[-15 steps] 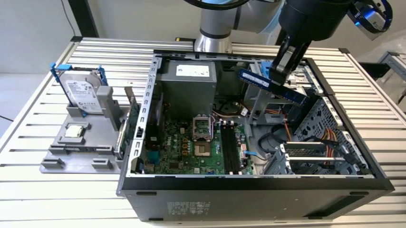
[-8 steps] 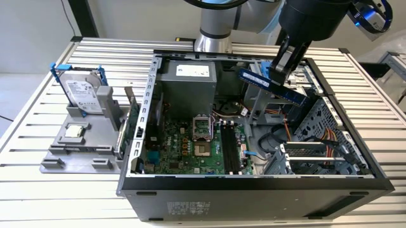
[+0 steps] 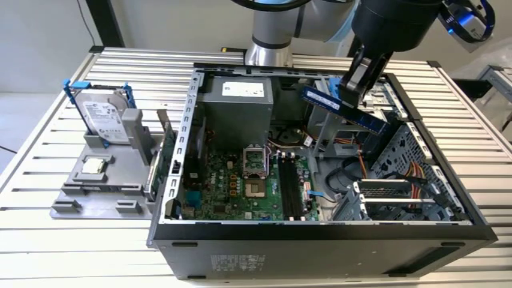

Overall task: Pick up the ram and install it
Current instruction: 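Insert the ram into the slot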

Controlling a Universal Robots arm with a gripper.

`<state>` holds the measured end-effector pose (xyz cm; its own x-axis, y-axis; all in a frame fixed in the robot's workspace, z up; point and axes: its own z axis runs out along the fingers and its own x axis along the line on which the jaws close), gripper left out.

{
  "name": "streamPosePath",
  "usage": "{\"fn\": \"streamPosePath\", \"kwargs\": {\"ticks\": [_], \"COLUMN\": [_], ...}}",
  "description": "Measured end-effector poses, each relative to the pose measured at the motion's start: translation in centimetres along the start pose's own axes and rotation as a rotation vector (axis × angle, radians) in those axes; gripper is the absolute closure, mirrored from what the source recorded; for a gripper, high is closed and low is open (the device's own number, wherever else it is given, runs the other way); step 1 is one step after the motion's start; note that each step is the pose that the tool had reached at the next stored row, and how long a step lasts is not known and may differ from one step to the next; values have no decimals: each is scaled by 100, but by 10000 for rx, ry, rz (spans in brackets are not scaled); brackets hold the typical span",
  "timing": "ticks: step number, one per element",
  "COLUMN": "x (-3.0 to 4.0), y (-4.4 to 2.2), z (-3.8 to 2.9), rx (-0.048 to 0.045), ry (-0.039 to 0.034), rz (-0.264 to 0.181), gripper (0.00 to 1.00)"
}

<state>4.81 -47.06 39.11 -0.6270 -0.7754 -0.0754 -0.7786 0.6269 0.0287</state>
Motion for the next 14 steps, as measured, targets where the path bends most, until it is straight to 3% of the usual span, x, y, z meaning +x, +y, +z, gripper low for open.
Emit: {"fn": "streamPosePath", "kwargs": {"ticks": [14], "x": [0], "y": [0], "z": [0], "rx": [41], "ry": [-15], "rz": [536], "gripper": [100]}}
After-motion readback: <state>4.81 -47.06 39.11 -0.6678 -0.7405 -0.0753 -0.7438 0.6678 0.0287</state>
